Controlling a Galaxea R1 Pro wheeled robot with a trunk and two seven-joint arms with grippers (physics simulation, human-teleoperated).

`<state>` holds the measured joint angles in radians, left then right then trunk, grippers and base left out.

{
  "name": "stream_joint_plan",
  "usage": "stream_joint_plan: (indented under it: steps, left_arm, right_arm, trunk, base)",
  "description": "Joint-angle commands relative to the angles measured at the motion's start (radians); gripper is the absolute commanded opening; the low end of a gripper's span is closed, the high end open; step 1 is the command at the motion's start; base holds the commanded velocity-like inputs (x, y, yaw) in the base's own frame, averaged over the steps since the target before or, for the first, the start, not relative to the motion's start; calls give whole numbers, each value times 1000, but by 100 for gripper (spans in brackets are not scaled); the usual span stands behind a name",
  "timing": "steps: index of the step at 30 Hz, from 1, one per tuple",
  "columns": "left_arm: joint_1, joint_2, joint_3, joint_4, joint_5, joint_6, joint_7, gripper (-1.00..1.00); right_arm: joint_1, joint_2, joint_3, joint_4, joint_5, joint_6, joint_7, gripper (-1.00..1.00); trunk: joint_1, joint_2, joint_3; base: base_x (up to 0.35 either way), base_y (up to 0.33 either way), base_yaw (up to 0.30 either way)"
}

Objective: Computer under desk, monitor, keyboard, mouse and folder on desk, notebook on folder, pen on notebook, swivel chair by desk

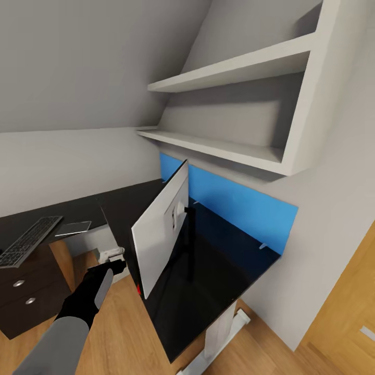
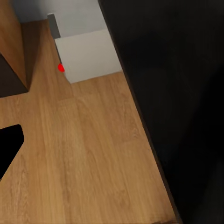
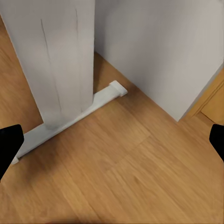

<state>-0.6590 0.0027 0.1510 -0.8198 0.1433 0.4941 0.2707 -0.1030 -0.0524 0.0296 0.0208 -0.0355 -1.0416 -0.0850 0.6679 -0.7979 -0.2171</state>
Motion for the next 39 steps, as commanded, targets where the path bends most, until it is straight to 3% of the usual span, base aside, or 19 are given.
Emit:
stream_joint_plan:
  steps: [1,9,39]
  left_arm:
    - [-1,0,-1,-1,10,3,7,100]
    - [-1,2,-1,15,11,0,7,100]
    - [-1,0,-1,47,12,-2,8,100]
  right_arm:
    - [-1,0,4,2,-3,-4,-3,100]
    - [-1,-1,3,2,-3,-5,-3,100]
    - [-1,-1,3,2,-3,-4,-3,100]
  trunk:
    - [1,-1,-1]
    - [1,-1,-1]
    - [1,-1,16]
  base:
    - [267,27,-6]
    - [191,9,-2]
    - [6,0,-75]
